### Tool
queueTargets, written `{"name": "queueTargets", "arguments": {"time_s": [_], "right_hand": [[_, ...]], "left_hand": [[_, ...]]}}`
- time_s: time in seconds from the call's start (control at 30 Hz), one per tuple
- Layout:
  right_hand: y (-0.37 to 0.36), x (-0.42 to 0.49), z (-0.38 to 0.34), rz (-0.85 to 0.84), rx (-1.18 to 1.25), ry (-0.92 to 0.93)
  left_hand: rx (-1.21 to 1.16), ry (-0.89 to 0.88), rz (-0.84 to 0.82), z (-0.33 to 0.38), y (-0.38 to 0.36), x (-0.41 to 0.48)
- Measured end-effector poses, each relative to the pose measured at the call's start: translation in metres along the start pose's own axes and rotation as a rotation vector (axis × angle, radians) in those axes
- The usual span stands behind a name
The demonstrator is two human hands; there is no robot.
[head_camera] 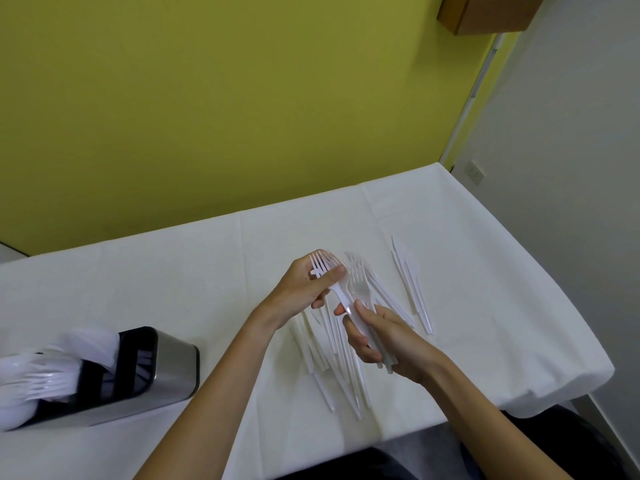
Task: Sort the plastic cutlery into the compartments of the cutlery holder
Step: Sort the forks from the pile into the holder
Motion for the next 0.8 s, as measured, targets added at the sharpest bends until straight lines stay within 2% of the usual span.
{"name": "queueTargets", "arguments": {"time_s": [0.2, 0.3, 0.37, 0.43, 0.47, 0.53, 0.6, 0.7, 0.8], "right_hand": [[-0.005, -0.005, 0.003, -0.051, -0.024, -0.051], [-0.004, -0.006, 0.004, -0.045, -0.026, -0.064], [0.005, -0.005, 0.005, 0.058, -0.125, -0.067], [0.02, -0.006, 0.003, 0.258, -0.287, -0.055], [0.029, -0.007, 0.001, 0.364, -0.361, -0.045], [0.038, -0.01, -0.004, 0.499, -0.477, -0.023], [0.036, -0.01, -0.008, 0.525, -0.56, -0.009], [0.03, -0.008, -0.007, 0.464, -0.55, -0.017], [0.026, -0.008, -0.003, 0.355, -0.392, -0.054]], "left_hand": [[-0.006, 0.068, -0.051, -0.006, -0.009, -0.005], [0.013, 0.085, 0.01, -0.006, -0.007, -0.005], [0.094, -0.022, 0.185, 0.003, 0.01, -0.004], [0.252, -0.167, 0.362, 0.019, 0.029, -0.008], [0.365, -0.222, 0.399, 0.028, 0.033, -0.01], [0.561, -0.286, 0.358, 0.04, 0.029, -0.011], [0.674, -0.273, 0.237, 0.043, 0.015, -0.008], [0.787, -0.211, 0.103, 0.037, -0.002, -0.004], [0.699, -0.189, 0.097, 0.03, -0.004, 0.0]]}}
Point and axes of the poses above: each hand's wrist, its own x-axis towards the middle knuckle, its own y-axis out of the back of the hand, z = x × y, the point moved 10 cm from there along x, towards the middle knuckle, and after that the axes turned 14 degrees about -y, right-handed, at the moved point
